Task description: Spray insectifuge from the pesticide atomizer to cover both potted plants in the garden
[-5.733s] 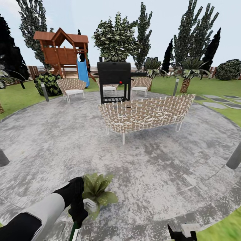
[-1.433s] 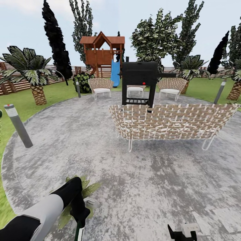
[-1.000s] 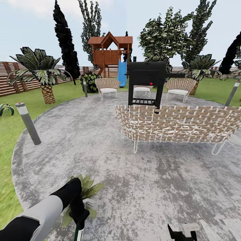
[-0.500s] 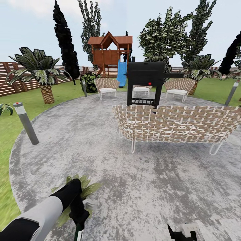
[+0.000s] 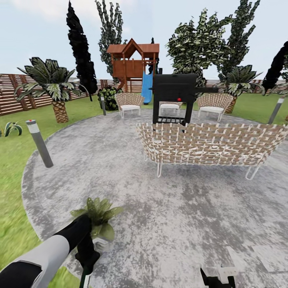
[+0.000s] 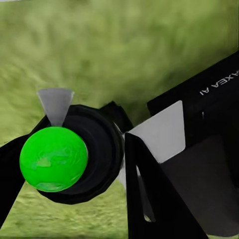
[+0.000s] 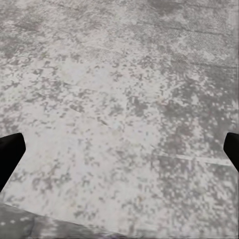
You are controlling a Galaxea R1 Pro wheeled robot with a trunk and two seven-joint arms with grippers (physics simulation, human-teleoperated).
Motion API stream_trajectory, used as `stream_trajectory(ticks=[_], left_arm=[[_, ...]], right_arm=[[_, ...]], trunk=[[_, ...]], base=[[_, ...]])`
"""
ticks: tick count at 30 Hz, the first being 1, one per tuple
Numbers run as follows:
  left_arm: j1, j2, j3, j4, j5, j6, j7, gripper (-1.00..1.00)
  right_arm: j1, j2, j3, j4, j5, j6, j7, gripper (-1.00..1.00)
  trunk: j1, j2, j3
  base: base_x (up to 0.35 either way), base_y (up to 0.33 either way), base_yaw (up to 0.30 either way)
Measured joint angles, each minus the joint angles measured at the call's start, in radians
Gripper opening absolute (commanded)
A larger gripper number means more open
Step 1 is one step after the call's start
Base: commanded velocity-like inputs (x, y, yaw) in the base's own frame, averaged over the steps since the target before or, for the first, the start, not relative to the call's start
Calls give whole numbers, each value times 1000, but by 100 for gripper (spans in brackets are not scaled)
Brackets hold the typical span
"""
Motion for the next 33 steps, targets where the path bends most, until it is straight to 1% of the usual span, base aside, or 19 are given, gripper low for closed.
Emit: stream_trajectory(ticks=[2,6,8,9,10,11,12,13,16,18,21,22,25,30,33], left_arm=[[0,2,5,-1,2,0,2,-100],[-1,2,71,-10,2,-6,6,-100],[-1,-2,103,-49,1,-8,21,-100],[-1,-5,119,-67,-1,-7,41,-100],[-1,-27,239,-104,8,-2,127,-100],[0,-52,294,-113,10,0,182,-100],[0,-76,324,-114,7,0,240,-100],[-1,-89,333,-115,6,0,276,-100],[-4,-105,345,-116,7,5,312,-100],[-4,-107,348,-116,12,5,315,-100],[-4,-107,348,-115,55,6,318,-100],[-4,-107,348,-111,63,6,318,-100],[-3,-108,348,-103,70,5,319,-100],[-2,-108,347,-97,73,5,318,-100],[-2,-108,346,-87,73,5,318,-100]], right_arm=[[0,0,0,0,0,0,0,100],[0,0,0,0,0,0,0,100],[0,0,0,0,0,0,0,100],[0,0,0,0,0,0,0,100],[0,0,0,0,0,0,0,100],[0,0,0,0,0,0,0,100],[0,0,0,0,0,0,0,100],[0,0,0,0,0,0,0,100],[0,0,0,0,0,0,0,100],[0,0,0,0,0,0,0,100],[0,0,0,0,0,0,0,100],[0,0,0,0,0,0,0,100],[0,0,0,0,0,0,0,100],[0,0,0,0,0,0,0,100],[0,0,0,0,0,0,0,100]], trunk=[[0,0,0],[-1,0,0],[-1,0,0],[-1,0,0],[-1,0,0],[-1,0,0],[-1,0,0],[-1,0,0],[-1,0,0],[-1,0,0],[-1,0,0],[-1,0,0],[-1,0,0],[-1,0,0],[-1,0,0]], base=[[-98,0,252],[-20,0,151],[-2,0,20],[0,0,2],[0,0,0],[0,0,0],[0,0,0],[0,0,0],[0,0,0],[0,0,0],[150,0,0],[282,0,0],[164,0,0],[35,0,0],[162,-43,0]])
